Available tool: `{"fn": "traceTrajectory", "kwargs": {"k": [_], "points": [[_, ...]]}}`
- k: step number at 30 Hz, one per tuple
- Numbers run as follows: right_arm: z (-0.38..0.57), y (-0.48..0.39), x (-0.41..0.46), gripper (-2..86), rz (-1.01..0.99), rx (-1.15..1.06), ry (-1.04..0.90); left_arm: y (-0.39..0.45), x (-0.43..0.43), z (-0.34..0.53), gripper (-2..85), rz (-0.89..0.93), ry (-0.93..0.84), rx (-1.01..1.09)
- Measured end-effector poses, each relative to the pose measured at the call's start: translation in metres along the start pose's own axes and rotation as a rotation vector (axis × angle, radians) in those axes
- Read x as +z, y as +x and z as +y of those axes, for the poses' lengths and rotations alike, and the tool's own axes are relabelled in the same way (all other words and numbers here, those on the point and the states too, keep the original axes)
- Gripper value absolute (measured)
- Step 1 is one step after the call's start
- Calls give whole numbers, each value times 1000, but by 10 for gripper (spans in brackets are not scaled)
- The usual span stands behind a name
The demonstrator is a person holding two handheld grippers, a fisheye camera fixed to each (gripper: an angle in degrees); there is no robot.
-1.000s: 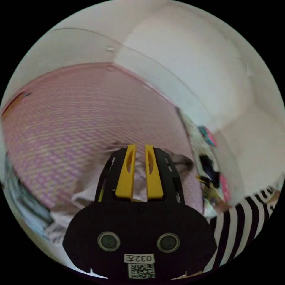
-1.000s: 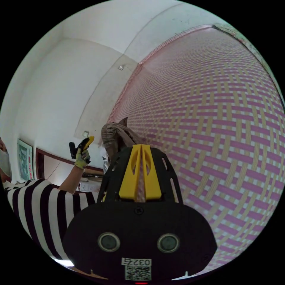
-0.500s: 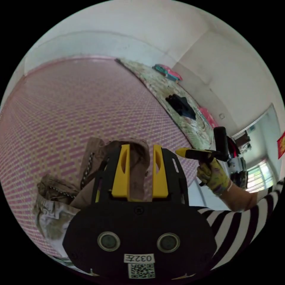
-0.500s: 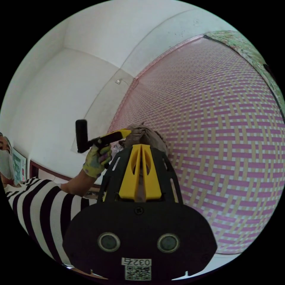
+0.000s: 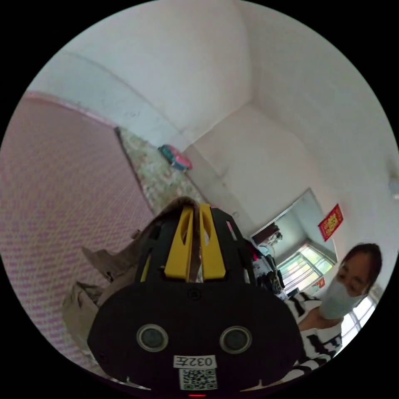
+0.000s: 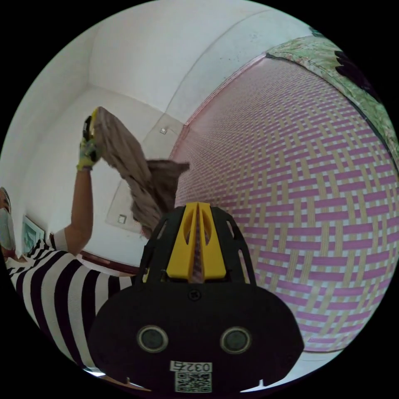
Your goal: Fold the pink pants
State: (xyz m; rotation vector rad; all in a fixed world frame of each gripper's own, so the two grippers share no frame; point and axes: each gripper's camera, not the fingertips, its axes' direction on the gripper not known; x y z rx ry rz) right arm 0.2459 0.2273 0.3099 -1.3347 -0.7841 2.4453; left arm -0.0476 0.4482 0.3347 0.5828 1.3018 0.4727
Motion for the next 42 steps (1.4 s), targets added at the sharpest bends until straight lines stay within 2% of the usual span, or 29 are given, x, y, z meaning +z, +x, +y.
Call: {"fn": "traceTrajectory", "kwargs": {"k": [2,5,7,10,13,16,18,19,20,22,23,25,26,28,31,35,39,42], "points": [[6,-4,-14,-10,-4,9,32,51,-2,-49,-16,46,90,37],[13,-13,-39,-10,-2,19,95,142,4,-122,-16,228,154,157],[17,-23,-59,-10,21,20,159,227,-4,-159,-16,323,194,340],[24,-38,-85,-10,53,26,245,311,-40,-171,-16,443,294,578],[34,-54,-107,-10,108,38,324,340,-93,-167,-16,517,368,715],[46,-68,-124,-10,159,63,388,324,-151,-155,-16,588,305,847],[53,-77,-131,-10,185,85,414,302,-187,-138,-14,527,206,963],[57,-84,-135,-10,205,99,430,278,-211,-123,-14,407,173,956],[59,-88,-137,-10,215,104,438,262,-223,-117,-13,338,154,934],[66,-106,-141,-10,251,124,471,179,-261,-91,-12,90,35,722],[67,-110,-142,-10,260,130,479,151,-269,-83,-12,32,12,638],[72,-130,-140,-10,309,155,500,24,-296,-35,-12,-116,-38,197],[73,-134,-139,-10,324,166,502,-8,-302,-17,-12,-129,-39,88],[75,-150,-129,-10,350,197,499,-117,-317,66,-14,-172,-50,-337],[77,-165,-116,-10,354,251,501,-176,-329,147,-15,-285,-57,-666],[80,-178,-110,-9,386,308,499,-169,-361,168,-16,-191,152,-734],[78,-172,-115,-2,449,386,444,-151,-382,134,-17,-218,93,-747],[68,-147,-119,30,507,480,323,-137,-394,97,-17,-227,81,-736]]}}
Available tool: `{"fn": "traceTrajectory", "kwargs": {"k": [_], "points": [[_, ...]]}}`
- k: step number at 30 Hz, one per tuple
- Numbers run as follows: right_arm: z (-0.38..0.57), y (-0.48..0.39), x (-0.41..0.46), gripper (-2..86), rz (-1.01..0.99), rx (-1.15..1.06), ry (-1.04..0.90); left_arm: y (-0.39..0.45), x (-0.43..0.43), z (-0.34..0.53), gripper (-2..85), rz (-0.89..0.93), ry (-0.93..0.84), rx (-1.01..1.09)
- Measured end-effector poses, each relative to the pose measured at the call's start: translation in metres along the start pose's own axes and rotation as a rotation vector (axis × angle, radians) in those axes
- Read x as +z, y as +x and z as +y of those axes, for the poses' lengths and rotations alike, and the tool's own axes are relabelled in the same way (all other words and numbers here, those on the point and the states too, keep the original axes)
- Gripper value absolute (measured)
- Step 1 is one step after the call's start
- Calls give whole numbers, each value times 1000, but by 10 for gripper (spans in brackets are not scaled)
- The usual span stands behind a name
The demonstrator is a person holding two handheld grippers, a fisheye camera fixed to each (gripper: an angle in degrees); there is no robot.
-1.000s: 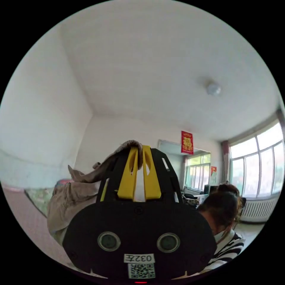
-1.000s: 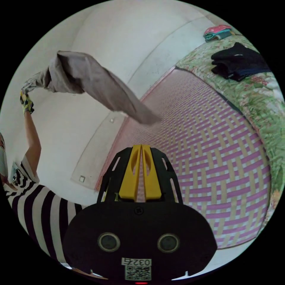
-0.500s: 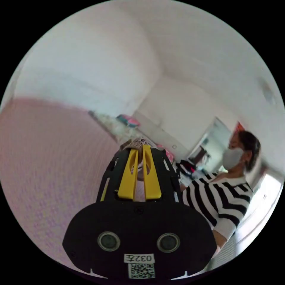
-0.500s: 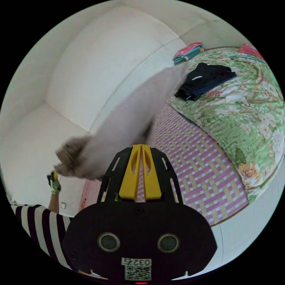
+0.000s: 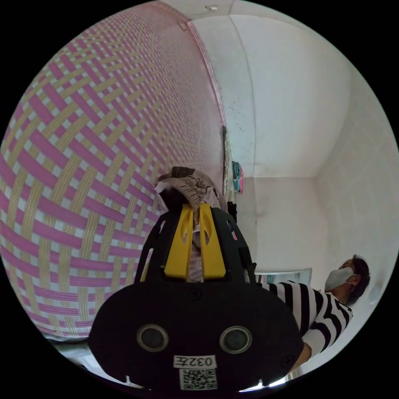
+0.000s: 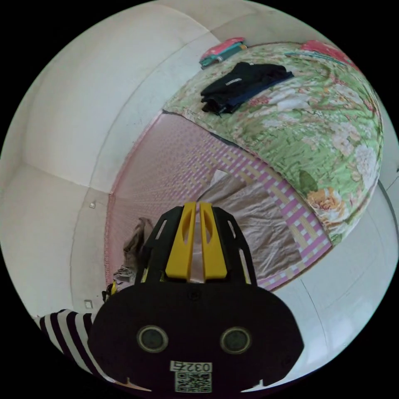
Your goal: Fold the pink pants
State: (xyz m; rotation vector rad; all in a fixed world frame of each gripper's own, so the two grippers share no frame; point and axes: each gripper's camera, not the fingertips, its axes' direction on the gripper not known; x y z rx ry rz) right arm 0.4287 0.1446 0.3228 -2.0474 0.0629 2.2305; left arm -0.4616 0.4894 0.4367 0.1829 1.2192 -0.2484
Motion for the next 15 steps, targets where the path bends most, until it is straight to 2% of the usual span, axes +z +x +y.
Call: {"fn": "traceTrajectory", "kwargs": {"k": [4,7,12,15], "points": [[-33,27,18,53,121,33,-135,48,-19,-25,-16,-11,20,11],[-59,36,36,64,249,-28,-246,79,-30,-40,-16,-49,23,-4],[-84,47,60,82,252,-128,-406,126,-47,-61,-16,-100,14,-19],[-86,56,60,86,259,-123,-420,148,-56,-68,-16,-121,12,-43]]}}
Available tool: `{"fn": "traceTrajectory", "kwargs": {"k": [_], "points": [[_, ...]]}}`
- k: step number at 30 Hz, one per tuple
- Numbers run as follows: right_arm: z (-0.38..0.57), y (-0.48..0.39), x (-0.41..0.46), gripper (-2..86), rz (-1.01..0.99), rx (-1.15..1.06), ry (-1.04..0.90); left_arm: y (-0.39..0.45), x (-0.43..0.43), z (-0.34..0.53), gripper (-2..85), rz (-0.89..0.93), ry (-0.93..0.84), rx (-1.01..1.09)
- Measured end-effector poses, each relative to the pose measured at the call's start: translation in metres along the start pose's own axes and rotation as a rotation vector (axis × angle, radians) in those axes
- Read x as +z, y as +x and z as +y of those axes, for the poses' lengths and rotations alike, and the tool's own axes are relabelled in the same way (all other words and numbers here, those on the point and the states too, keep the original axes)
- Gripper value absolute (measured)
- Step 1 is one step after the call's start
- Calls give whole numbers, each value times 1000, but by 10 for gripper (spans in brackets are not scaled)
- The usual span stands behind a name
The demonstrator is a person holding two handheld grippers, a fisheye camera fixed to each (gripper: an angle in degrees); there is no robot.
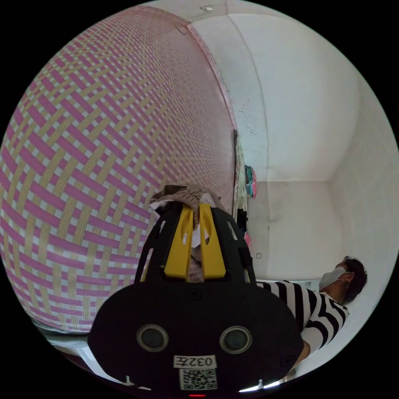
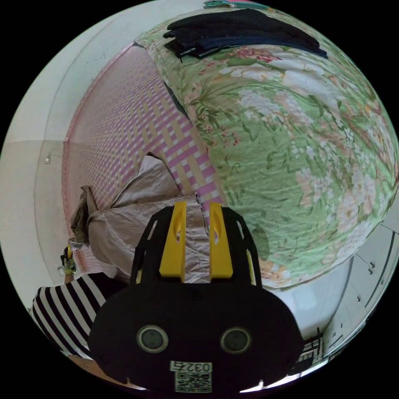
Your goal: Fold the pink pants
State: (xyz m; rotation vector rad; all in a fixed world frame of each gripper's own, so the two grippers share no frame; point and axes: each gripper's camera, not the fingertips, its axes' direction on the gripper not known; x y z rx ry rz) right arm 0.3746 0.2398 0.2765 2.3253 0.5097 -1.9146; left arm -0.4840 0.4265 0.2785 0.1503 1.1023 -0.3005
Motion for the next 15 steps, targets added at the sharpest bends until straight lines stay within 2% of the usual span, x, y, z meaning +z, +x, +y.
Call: {"fn": "traceTrajectory", "kwargs": {"k": [5,10,11,13,15], "points": [[13,-2,8,78,-30,-32,-38,23,-21,0,-16,17,30,-40],[36,-18,-6,-3,27,-88,-18,47,-46,6,-16,70,58,-77],[39,-20,-11,-4,27,-94,-16,48,-50,8,-15,100,68,-92],[48,-26,-37,-9,-5,-122,35,50,-62,13,-15,331,156,-157],[50,-33,-62,-10,-44,-138,90,55,-69,12,-15,416,209,-212]]}}
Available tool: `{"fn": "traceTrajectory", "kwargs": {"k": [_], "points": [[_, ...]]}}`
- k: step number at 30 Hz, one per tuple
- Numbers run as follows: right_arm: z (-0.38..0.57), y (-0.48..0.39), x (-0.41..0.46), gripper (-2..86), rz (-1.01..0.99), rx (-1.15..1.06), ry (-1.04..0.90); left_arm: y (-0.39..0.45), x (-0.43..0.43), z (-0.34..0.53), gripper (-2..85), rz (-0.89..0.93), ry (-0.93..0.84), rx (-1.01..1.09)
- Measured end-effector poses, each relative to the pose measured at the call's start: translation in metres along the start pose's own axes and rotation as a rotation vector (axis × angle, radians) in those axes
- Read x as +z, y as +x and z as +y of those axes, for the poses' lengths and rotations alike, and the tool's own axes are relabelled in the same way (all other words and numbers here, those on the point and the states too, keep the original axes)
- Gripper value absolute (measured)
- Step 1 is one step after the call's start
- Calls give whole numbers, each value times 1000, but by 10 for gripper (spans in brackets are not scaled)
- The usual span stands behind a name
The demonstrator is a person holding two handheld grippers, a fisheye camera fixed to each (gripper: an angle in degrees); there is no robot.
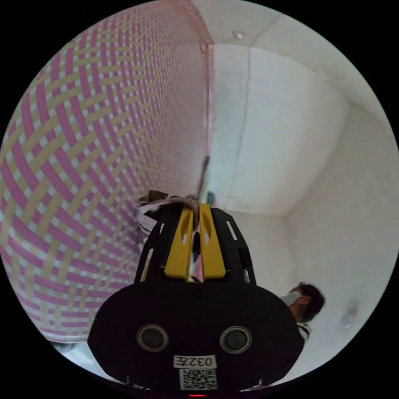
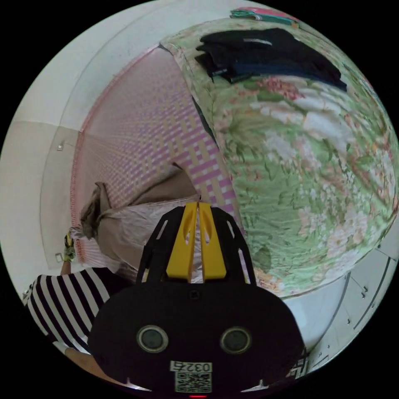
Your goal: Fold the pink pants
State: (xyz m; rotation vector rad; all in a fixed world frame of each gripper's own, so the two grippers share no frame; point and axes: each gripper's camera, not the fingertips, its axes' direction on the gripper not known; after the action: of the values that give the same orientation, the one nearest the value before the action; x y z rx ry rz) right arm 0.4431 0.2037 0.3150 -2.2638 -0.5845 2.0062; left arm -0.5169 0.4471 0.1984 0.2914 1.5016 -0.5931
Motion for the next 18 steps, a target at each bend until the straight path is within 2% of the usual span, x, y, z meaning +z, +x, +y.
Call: {"fn": "traceTrajectory", "kwargs": {"k": [3,6,8,10,13,16,18], "points": [[-17,-34,-55,-10,-13,-81,102,42,6,-14,-15,-35,12,-15],[-27,-87,-129,-10,-33,-205,284,123,19,-26,-14,-72,-16,138],[-22,-120,-177,-10,-48,-279,422,175,20,-25,-14,-22,9,260],[1,-150,-238,-10,-77,-351,618,236,5,-11,-14,116,93,426],[42,-157,-285,-10,-162,-436,762,289,-22,16,-15,198,110,663],[84,-137,-284,-10,-217,-489,786,291,-52,52,-16,44,50,808],[104,-111,-260,-10,-264,-486,726,260,-64,66,-16,-117,-17,734]]}}
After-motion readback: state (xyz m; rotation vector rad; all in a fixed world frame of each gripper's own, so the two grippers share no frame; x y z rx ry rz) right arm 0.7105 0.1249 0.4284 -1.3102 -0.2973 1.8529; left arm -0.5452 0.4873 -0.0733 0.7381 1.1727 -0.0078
